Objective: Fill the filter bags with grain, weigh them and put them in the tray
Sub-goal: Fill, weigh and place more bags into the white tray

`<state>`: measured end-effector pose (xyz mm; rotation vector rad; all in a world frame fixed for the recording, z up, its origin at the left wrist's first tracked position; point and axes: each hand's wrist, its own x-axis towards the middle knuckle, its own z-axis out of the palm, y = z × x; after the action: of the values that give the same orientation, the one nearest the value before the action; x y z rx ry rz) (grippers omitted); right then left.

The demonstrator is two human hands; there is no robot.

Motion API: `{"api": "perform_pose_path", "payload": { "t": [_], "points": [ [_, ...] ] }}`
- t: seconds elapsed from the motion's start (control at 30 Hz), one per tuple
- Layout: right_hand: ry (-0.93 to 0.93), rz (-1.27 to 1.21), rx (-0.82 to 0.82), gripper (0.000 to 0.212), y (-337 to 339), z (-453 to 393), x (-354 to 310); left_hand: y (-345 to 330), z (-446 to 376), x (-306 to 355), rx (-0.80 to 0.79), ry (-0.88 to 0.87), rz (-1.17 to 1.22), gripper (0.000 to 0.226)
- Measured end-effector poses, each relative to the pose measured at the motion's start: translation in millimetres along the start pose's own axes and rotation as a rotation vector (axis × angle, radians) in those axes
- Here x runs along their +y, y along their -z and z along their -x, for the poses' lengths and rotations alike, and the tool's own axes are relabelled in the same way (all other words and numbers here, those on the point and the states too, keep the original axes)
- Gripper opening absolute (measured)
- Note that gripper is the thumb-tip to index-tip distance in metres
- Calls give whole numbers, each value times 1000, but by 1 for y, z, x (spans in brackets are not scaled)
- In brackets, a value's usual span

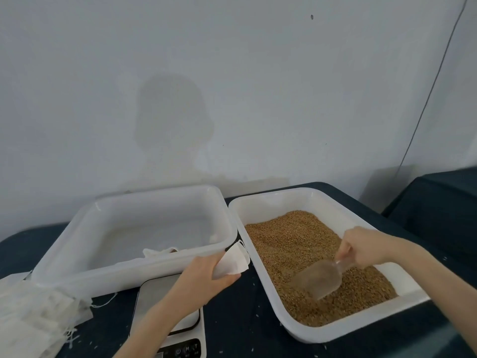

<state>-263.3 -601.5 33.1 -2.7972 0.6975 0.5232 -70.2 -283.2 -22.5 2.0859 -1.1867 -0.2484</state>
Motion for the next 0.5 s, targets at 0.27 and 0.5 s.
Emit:
{"api": "perform_pose_path", "payload": {
  "t": [0.27, 0.5],
  "points": [
    [217, -380, -94, 43, -19, -4, 4, 0, 5, 0, -30, 6, -4, 25],
    [260, -518, -24, 45, 1, 6, 4, 0, 6, -1, -52, 14, 35, 46]
  ]
}}
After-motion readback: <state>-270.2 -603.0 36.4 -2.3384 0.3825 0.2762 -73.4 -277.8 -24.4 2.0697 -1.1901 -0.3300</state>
